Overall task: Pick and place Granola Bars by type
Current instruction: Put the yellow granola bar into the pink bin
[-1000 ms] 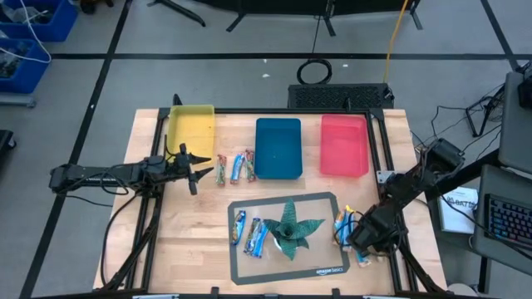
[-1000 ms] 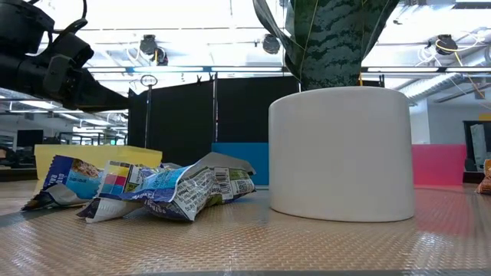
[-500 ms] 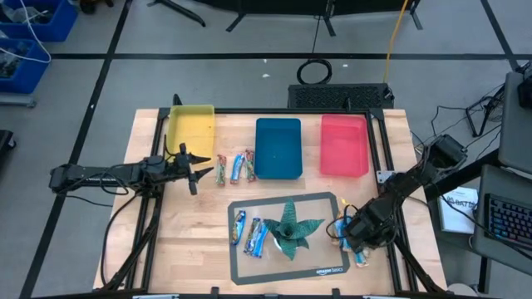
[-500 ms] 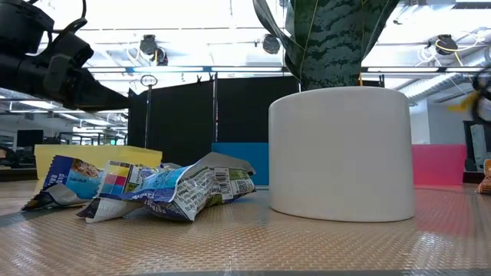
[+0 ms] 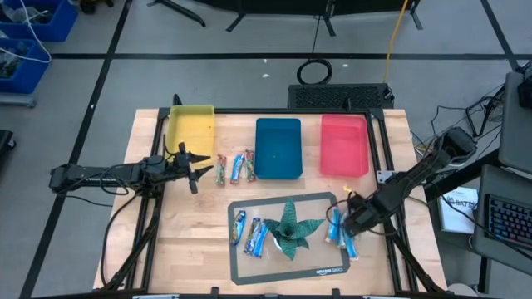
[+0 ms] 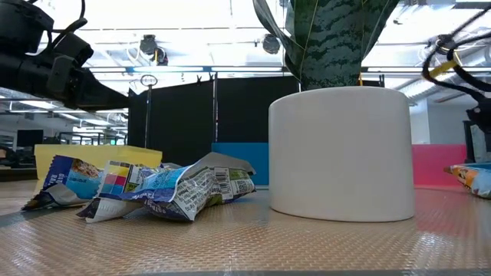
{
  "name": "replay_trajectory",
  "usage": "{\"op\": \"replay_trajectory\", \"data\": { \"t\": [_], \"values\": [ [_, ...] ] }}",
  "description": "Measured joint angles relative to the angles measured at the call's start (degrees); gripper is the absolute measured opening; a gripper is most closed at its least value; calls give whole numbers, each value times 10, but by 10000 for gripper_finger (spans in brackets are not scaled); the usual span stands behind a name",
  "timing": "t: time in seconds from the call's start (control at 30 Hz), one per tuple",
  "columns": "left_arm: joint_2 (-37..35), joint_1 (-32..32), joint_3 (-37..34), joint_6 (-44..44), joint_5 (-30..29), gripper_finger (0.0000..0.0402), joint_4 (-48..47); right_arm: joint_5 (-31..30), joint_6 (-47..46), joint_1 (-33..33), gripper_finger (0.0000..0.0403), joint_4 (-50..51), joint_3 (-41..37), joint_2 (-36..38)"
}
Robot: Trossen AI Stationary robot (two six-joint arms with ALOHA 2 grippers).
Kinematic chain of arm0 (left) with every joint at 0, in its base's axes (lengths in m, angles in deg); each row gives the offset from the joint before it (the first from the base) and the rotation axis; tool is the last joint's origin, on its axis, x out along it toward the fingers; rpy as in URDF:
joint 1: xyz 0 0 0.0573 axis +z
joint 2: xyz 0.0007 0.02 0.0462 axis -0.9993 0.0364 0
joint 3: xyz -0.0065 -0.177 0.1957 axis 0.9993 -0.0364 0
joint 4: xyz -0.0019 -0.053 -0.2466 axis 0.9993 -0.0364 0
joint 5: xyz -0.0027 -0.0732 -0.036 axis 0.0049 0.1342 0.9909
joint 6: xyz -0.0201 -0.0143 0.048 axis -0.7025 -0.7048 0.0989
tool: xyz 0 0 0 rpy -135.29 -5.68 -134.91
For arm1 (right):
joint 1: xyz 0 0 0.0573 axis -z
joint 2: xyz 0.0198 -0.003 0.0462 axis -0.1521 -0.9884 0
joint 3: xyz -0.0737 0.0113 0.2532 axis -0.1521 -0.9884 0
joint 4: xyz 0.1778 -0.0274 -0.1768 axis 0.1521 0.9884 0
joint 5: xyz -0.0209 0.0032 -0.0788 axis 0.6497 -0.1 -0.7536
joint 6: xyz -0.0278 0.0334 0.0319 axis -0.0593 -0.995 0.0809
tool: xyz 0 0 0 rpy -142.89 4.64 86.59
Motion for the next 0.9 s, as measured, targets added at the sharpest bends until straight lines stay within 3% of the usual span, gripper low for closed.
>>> {"op": "replay_trajectory", "data": {
  "t": [0.1, 0.2, 0.53, 0.7, 0.9],
  "values": [
    [0, 0, 0, 0, 0, 173, 0, 16, -13, -8, 2, 65, 0, 16],
    [0, 0, 0, 0, 0, 173, 0, 18, 1, -4, 23, 55, 0, 34],
    [0, 0, 0, -2, 0, 173, 0, -32, -2, 9, 167, 32, 0, 93],
    [0, 0, 0, -2, 0, 173, 0, -91, -8, 10, 220, 33, 0, 98],
    [0, 0, 0, -2, 0, 173, 0, -86, -5, 24, 239, -95, -51, 68]
  ]
}}
